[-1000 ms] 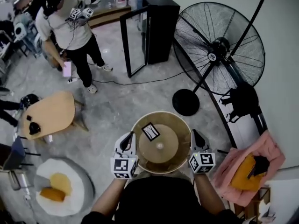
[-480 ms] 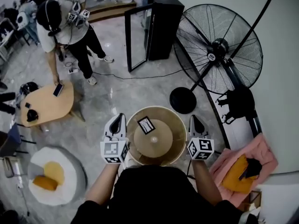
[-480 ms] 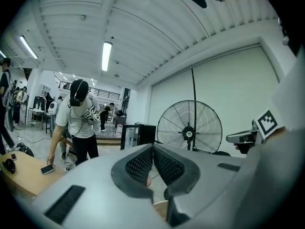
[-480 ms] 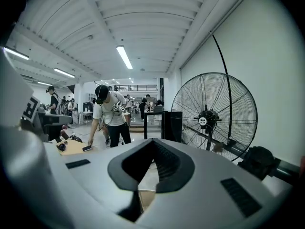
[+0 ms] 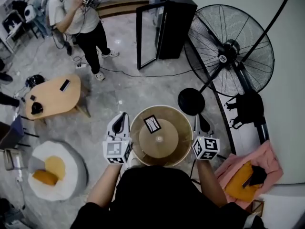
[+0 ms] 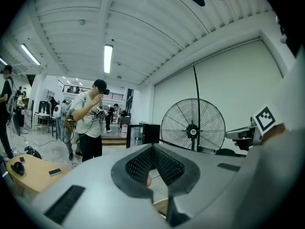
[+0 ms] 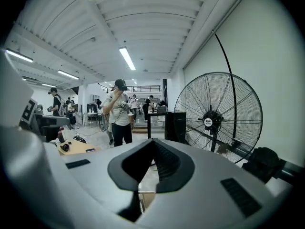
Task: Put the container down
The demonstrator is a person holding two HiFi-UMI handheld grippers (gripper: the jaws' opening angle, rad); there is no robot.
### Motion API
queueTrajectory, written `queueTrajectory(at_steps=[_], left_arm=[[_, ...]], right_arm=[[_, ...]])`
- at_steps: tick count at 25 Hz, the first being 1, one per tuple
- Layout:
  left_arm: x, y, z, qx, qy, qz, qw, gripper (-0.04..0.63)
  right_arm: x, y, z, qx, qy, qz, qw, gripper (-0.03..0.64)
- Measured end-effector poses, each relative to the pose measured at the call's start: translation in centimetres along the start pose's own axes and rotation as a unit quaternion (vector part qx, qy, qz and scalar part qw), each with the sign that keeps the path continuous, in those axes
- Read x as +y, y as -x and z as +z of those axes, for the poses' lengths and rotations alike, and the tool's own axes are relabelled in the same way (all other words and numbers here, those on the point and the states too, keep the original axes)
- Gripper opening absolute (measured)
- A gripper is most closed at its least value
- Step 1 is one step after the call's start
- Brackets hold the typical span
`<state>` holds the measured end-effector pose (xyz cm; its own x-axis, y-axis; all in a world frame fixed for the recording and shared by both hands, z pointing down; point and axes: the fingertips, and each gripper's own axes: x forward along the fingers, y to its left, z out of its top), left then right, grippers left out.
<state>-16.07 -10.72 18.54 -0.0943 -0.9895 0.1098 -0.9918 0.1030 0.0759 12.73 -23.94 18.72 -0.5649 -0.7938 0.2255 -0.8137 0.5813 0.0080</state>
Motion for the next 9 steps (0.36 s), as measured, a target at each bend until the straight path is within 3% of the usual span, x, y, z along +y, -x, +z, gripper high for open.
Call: queueTrajectory(at_steps=[9], left_arm=[[-0.49, 0.27, -0.28, 0.003, -0.002, -0.002, 1.0, 0.026]], right_arm=[[0.28, 0.0, 0.5, 0.0, -0.021, 0.015, 1.0, 0.021]])
